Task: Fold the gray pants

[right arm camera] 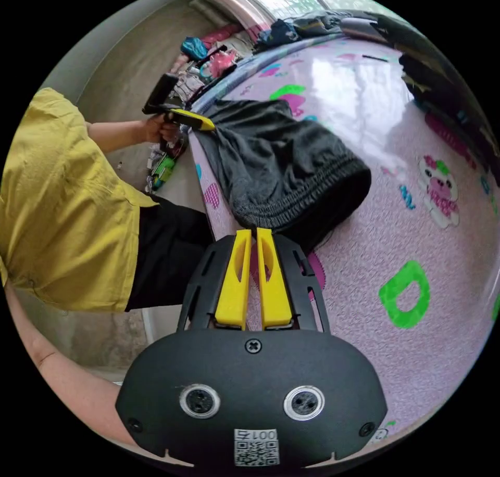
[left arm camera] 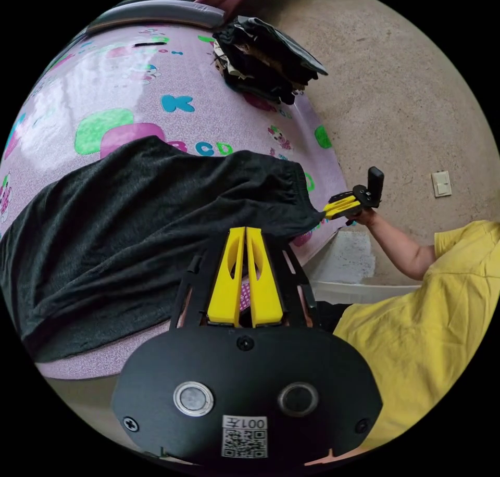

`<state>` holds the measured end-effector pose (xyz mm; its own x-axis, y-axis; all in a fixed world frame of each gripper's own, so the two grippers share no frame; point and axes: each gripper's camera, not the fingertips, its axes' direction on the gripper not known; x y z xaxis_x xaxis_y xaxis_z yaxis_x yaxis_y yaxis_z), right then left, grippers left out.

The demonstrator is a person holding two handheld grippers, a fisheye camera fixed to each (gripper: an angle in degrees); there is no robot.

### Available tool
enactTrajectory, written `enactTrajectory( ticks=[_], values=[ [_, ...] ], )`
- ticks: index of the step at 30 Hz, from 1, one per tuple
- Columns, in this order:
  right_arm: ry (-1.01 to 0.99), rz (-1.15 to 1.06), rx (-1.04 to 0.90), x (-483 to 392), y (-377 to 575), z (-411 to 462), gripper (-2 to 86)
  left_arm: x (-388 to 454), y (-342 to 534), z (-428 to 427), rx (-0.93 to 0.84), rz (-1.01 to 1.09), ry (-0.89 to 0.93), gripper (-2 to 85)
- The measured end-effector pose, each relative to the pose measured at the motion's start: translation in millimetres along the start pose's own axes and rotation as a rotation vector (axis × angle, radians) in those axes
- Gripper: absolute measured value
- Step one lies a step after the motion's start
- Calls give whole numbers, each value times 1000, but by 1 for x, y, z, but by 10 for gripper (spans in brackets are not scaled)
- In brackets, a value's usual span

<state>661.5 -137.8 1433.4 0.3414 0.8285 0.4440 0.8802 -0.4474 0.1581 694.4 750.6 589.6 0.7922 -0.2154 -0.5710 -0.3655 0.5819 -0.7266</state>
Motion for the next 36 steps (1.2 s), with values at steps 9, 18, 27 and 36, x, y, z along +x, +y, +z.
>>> enactTrajectory(
  ticks=[9, 18, 27, 36],
  values=[
    [-73, 241, 173, 27, 52, -13, 22, 33, 4, 12, -114, 84, 13, -13],
    [-254, 502, 246, 65, 60, 12, 87, 53, -6, 24, -128, 86, 29, -13],
    [-454, 801, 434, 99, 60, 23, 39, 52, -1, 19, -96, 8, -14, -13],
    [-314, 730, 253, 116, 52, 0, 16, 36, 23, -24, 75, -203, -318, -16]
  ],
)
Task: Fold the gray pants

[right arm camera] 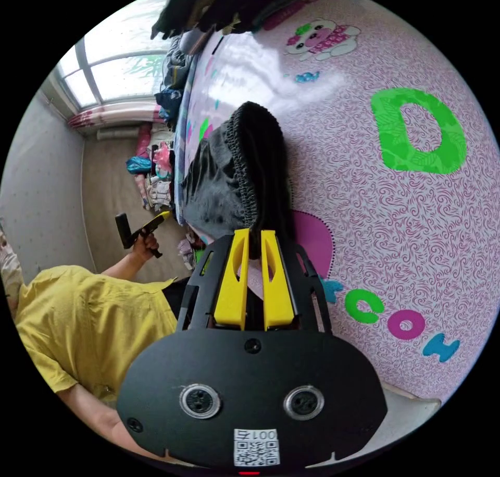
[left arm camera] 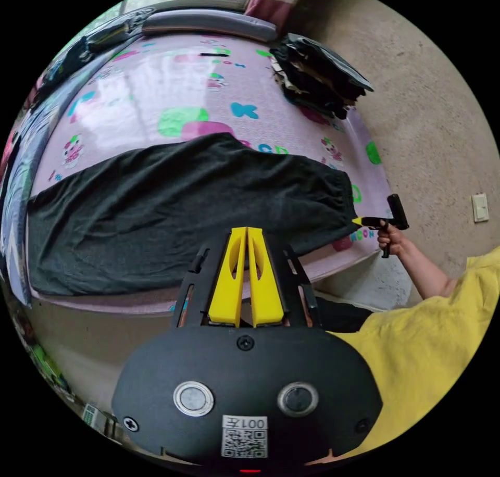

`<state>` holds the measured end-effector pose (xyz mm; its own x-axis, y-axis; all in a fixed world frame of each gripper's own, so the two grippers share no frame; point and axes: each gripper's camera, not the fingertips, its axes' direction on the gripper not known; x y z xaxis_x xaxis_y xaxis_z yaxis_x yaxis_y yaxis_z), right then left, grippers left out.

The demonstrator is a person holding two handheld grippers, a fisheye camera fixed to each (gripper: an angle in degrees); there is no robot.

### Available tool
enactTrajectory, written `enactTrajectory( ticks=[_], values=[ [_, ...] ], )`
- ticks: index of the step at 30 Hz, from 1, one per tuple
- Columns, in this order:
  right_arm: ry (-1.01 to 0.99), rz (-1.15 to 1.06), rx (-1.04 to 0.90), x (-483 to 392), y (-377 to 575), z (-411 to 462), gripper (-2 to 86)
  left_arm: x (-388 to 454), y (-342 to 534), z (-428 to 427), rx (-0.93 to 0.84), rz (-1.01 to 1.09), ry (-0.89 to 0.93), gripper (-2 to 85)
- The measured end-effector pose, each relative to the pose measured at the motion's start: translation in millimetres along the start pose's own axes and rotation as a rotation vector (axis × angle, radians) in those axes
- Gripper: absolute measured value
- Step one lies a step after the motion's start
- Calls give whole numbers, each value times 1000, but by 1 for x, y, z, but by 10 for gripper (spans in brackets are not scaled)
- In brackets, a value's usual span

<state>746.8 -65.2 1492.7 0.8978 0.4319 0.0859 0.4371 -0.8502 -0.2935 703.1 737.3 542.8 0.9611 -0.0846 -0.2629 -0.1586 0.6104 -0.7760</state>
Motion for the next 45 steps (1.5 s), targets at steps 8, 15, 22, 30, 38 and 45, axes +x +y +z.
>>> enactTrajectory(
  ticks=[8, 15, 22, 30, 38, 45],
  values=[
    [-30, 69, 21, 9, -3, 9, 30, -37, 8, -1, -53, -210, -130, -16],
    [58, 38, 138, -13, 20, -19, 58, -51, 11, -19, -9, -312, -109, -16],
    [221, -191, 192, -70, -31, -22, 103, -14, -50, -12, 15, -59, -59, -16],
    [227, -181, 145, -52, -69, -15, 104, 16, -183, 15, 56, 329, -105, 12],
    [102, -154, 112, -21, -72, -10, 115, -42, -276, 35, -171, 378, 65, 80],
    [96, -157, 101, -21, -81, -2, 116, -40, -304, 66, -332, 487, 56, 78]
  ],
)
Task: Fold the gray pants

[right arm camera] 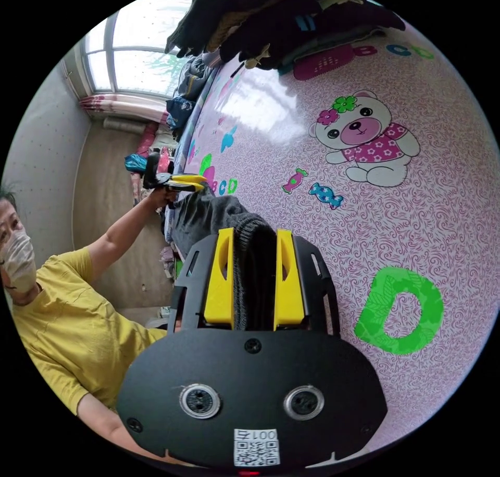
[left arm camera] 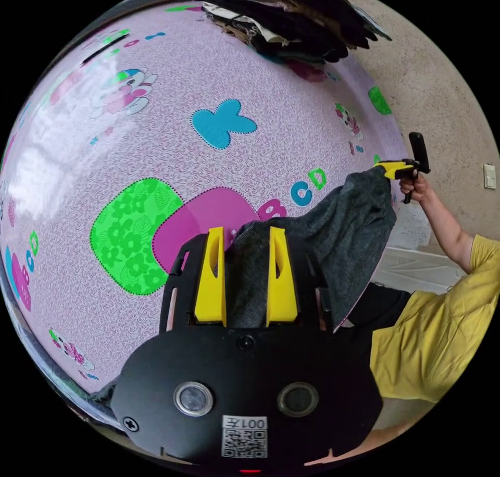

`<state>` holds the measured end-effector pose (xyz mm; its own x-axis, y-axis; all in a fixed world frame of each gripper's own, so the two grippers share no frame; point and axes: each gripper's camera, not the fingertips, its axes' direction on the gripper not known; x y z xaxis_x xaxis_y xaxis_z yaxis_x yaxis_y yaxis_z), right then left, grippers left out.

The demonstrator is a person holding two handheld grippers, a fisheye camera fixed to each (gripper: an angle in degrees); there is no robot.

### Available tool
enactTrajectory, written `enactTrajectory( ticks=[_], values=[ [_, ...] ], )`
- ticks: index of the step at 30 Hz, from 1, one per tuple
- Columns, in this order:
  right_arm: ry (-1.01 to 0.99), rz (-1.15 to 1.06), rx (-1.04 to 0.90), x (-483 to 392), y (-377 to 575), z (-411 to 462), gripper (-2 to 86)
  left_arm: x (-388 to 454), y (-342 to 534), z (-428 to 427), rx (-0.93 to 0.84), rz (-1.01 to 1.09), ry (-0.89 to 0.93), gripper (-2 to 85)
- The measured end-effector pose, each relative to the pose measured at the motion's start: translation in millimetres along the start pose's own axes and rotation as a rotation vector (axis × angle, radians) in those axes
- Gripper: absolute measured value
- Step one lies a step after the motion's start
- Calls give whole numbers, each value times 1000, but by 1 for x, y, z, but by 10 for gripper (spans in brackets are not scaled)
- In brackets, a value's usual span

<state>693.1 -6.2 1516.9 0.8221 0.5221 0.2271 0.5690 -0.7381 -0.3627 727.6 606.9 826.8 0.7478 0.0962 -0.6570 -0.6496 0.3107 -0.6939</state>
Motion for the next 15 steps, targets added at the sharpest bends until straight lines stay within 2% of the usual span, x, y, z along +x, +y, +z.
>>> enactTrajectory(
  ticks=[5, 6, 8, 10, 15],
  values=[
    [-21, 13, -36, 2, -4, 9, 95, 0, -6, -1, 1, 18, -51, 56],
    [-19, 8, -37, 1, -4, 9, 89, -2, -6, -1, 1, 7, -52, 25],
    [95, -82, -8, -16, 1, 5, 55, -2, -4, -5, 21, 27, -46, -1],
    [198, -111, 13, -22, 10, -4, 39, -4, 2, -19, 112, 5, -113, -10],
    [111, 74, 132, 16, 33, -10, 34, -32, 5, -13, 166, -131, -43, -12]
  ],
)
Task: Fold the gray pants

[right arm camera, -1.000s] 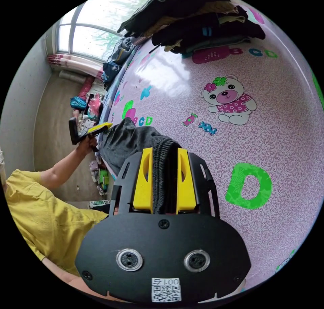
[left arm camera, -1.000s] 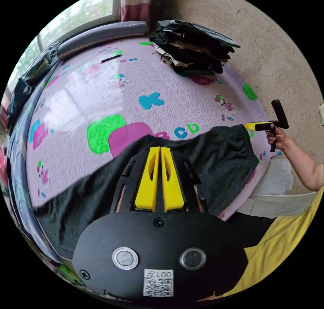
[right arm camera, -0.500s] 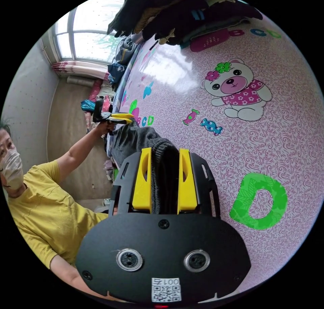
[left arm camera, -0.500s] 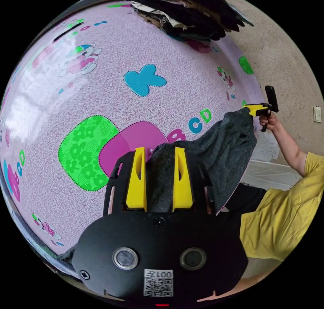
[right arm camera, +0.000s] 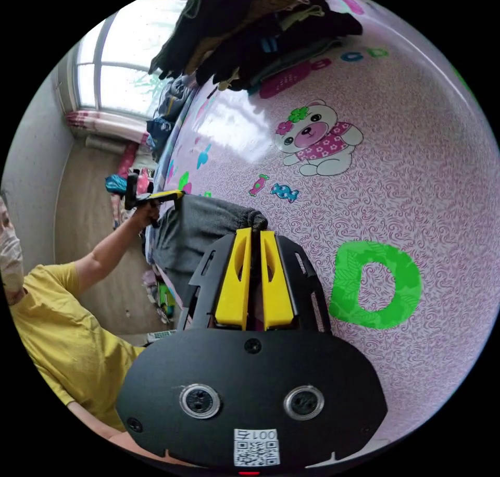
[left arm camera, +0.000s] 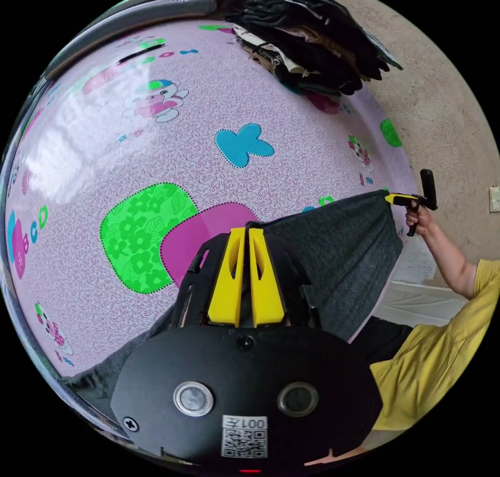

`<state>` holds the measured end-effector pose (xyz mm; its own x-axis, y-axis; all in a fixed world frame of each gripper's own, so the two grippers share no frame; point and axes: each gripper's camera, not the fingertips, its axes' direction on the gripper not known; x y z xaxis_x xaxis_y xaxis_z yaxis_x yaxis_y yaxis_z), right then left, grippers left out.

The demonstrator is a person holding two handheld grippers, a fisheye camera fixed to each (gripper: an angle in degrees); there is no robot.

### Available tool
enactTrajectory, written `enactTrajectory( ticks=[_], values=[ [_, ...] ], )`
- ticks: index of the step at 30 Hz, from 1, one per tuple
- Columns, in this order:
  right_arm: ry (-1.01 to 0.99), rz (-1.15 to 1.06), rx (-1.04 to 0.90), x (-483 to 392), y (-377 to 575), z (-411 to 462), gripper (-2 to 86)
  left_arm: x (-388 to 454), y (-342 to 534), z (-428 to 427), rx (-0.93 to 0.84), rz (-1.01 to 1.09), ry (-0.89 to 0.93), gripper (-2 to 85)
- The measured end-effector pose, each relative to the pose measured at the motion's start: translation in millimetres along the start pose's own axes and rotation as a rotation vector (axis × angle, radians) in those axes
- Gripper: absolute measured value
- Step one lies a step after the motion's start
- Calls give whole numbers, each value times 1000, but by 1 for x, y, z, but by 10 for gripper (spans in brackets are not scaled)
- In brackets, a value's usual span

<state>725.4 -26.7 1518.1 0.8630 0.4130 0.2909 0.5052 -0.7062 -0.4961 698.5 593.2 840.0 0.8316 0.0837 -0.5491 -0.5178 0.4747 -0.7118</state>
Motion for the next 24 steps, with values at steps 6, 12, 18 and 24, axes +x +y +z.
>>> enactTrajectory(
  ticks=[6, 12, 18, 24],
  values=[
    [-19, 27, 33, 5, 3, -2, 66, -23, -1, 9, 60, -105, 94, 7],
    [91, -38, 177, -14, 19, -34, 27, -79, 26, -9, 345, -351, 333, -6],
    [-62, -222, 77, -65, 37, -13, 9, -49, 54, -11, 399, -280, 230, -12],
    [-72, -228, -88, -68, 59, 37, 4, -9, 71, 37, 291, -113, 42, -13]
  ],
)
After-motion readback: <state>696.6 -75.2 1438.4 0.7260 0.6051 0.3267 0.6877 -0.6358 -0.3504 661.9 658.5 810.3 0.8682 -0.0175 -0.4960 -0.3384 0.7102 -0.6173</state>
